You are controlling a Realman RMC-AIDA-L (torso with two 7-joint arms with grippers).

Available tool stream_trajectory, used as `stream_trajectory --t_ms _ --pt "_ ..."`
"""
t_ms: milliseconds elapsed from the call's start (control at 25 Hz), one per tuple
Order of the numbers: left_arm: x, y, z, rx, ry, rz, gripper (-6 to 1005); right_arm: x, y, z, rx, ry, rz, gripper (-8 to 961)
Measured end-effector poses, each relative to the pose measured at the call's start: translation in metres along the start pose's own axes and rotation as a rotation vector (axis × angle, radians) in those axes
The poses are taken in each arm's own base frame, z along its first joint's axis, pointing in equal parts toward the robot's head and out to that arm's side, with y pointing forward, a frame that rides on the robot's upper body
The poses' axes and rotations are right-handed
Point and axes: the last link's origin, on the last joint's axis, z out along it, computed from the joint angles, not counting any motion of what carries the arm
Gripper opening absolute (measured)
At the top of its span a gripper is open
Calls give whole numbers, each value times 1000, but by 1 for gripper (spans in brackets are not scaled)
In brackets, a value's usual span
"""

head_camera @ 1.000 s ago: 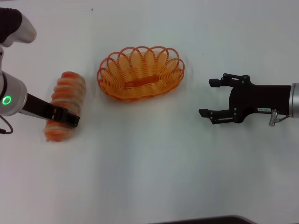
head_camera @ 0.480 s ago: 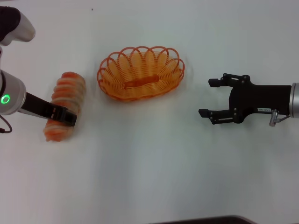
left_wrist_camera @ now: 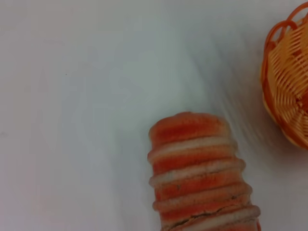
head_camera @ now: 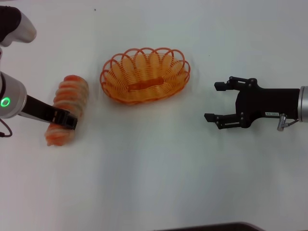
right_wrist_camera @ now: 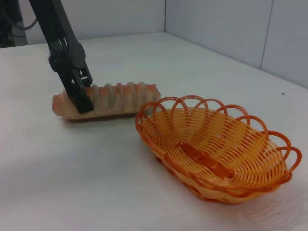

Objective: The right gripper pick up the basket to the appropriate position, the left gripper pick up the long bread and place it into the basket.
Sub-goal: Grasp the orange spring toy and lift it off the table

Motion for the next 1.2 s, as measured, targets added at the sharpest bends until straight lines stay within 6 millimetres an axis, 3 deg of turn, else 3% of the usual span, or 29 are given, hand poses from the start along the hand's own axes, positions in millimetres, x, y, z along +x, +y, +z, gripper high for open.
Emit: stream_trajectory --t_ms 640,1200 --pt "1 0 -2 1 1 4 436 0 1 0 -6 0 -1 931" --pt "4 -1 -7 7 23 5 287 0 1 1 -9 -2 4 930"
